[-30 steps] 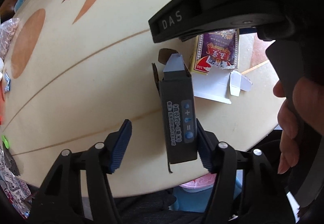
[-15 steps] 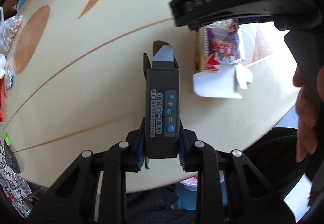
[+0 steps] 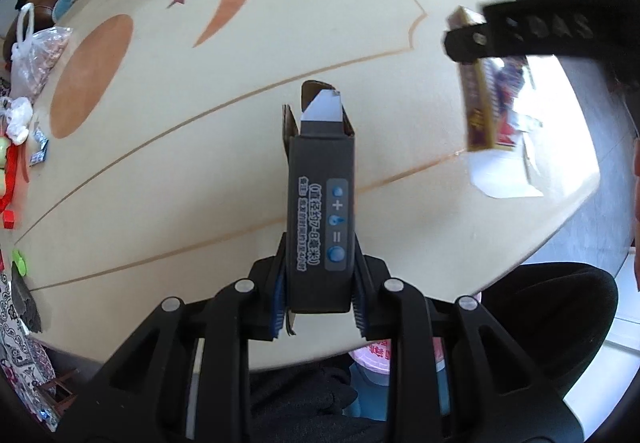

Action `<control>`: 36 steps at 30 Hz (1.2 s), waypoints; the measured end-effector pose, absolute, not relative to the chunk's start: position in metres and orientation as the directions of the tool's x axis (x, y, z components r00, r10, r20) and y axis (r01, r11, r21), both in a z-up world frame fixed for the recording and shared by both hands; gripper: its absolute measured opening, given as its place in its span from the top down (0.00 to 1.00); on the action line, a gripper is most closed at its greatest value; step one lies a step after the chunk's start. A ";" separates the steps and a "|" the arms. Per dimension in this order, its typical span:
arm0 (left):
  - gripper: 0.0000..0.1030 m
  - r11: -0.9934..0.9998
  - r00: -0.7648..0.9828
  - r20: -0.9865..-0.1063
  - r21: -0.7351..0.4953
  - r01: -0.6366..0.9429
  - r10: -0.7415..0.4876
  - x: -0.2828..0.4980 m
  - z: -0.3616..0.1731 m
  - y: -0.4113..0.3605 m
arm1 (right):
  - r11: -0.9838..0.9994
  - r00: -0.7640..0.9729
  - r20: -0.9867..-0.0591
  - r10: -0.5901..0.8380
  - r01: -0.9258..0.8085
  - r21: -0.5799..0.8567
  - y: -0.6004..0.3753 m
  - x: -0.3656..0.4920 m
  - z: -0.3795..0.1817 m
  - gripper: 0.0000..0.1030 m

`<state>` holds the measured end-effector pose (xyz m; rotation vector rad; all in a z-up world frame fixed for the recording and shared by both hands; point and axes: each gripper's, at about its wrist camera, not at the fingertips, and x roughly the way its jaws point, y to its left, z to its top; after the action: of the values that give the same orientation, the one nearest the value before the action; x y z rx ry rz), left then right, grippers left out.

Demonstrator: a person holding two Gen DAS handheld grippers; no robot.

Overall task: Collect trash
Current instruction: 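Close the left tool on the dark box while the right tool grasps the card packet, then lift the dark box with the left tool while the right tool carries the card packet toward the bin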

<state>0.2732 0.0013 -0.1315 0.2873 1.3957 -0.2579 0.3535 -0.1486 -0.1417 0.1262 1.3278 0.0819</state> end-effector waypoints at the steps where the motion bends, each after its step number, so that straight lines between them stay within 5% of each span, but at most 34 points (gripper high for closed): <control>1: 0.74 0.938 0.164 -0.986 0.049 0.343 -0.008 0.271 -0.129 0.002 | 0.990 0.247 -0.960 0.133 0.003 0.138 -0.146 0.348 -0.140 0.36; 15: 0.74 0.940 0.330 -0.944 0.097 0.328 -0.018 0.211 -0.040 0.019 | 0.977 0.362 -0.916 0.173 -0.178 0.114 -0.147 0.275 -0.051 0.35; 36: 0.74 0.932 0.410 -0.910 0.093 0.350 -0.064 0.131 -0.013 0.006 | 0.945 0.445 -0.874 0.195 -0.325 0.045 -0.120 0.145 -0.016 0.35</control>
<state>0.1315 0.0062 -0.0133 0.2877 1.1218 -0.2652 0.1448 -0.1196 -0.0161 -0.1359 1.0621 0.3231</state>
